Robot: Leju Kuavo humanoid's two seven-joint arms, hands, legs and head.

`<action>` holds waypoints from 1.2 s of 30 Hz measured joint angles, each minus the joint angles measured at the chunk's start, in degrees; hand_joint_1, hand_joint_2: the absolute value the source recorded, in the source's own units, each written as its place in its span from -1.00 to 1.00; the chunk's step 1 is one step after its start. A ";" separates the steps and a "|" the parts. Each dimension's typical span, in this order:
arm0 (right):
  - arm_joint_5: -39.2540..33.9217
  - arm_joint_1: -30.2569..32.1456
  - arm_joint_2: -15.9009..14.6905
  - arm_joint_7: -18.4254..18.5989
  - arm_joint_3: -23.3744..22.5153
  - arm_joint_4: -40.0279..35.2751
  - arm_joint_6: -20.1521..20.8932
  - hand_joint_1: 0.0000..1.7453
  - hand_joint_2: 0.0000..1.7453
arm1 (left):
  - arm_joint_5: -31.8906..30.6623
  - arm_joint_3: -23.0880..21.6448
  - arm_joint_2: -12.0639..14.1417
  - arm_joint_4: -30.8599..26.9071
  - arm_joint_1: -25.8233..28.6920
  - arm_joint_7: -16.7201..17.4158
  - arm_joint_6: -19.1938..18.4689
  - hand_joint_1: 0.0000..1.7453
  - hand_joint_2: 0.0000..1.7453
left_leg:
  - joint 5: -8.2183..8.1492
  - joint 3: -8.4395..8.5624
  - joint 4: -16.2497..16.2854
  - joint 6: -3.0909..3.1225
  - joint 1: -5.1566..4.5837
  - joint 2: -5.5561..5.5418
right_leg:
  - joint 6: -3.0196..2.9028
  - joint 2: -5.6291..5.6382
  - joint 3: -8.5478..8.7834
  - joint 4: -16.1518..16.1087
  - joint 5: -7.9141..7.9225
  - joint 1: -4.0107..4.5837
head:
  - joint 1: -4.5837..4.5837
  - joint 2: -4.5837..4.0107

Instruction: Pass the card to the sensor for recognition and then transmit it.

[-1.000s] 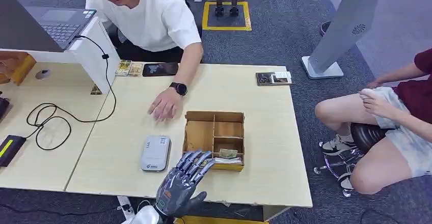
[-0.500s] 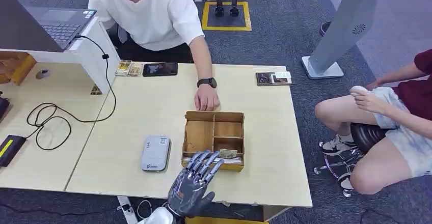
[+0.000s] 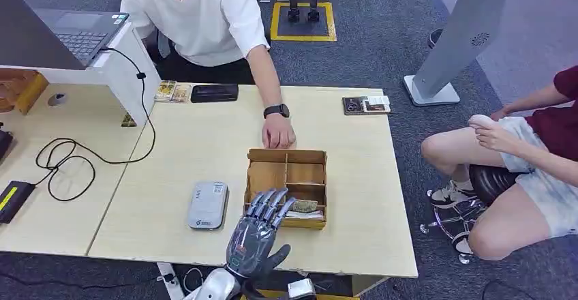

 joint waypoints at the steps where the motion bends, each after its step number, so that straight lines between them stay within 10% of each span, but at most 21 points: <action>1: 0.00 0.00 0.04 0.11 0.02 0.00 0.00 -1.00 1.00 | 0.42 0.13 0.00 0.00 0.01 -0.11 0.00 -1.00 1.00 | 0.00 0.00 0.00 0.00 0.00 0.00 | 0.00 0.00 0.00 0.00 0.00 0.00 | -0.02 0.00; 36: 0.04 -0.41 1.14 0.24 0.02 0.87 0.00 -1.00 1.00 | 4.70 8.13 2.16 1.95 -2.20 -1.14 1.31 -1.00 1.00 | 0.00 0.00 0.00 0.00 0.00 -0.01 | 0.00 0.00 0.01 0.01 0.00 -0.01 | 0.00 0.00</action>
